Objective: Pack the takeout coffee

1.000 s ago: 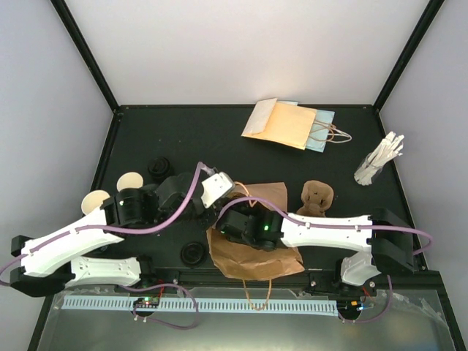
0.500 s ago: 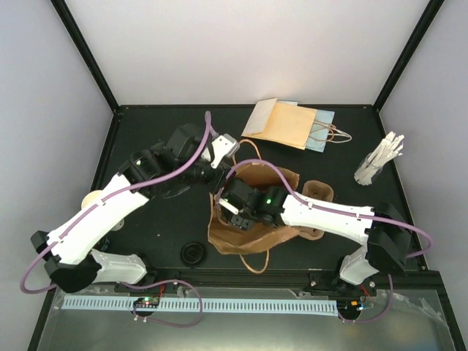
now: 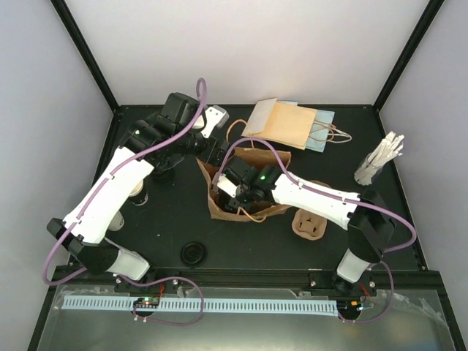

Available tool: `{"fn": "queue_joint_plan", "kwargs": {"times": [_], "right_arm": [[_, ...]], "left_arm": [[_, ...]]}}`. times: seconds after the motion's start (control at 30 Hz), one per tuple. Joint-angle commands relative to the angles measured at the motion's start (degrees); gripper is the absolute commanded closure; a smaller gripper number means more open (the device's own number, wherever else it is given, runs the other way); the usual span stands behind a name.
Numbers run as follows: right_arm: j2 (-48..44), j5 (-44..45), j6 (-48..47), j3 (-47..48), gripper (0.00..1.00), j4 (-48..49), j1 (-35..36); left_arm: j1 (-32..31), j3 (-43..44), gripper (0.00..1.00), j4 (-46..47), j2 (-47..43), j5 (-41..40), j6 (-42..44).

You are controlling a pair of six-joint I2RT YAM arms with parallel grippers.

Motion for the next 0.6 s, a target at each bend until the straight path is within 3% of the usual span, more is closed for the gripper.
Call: {"fn": "queue_joint_plan", "kwargs": {"times": [0.0, 0.37, 0.57], "right_arm": [[6.55, -2.60, -1.32, 1.74, 0.63, -4.12, -1.95], [10.17, -4.74, -2.32, 5.98, 0.63, -6.95, -3.95], [13.33, -8.58, -3.81, 8.95, 0.63, -9.54, -6.40]], "left_arm": [[-0.94, 5.29, 0.02, 2.08, -2.99, 1.18, -1.54], [1.05, 4.02, 0.01, 4.45, -13.41, -8.57, -5.52], [1.35, -2.77, 0.01, 5.33, -19.05, -7.60, -8.47]]}}
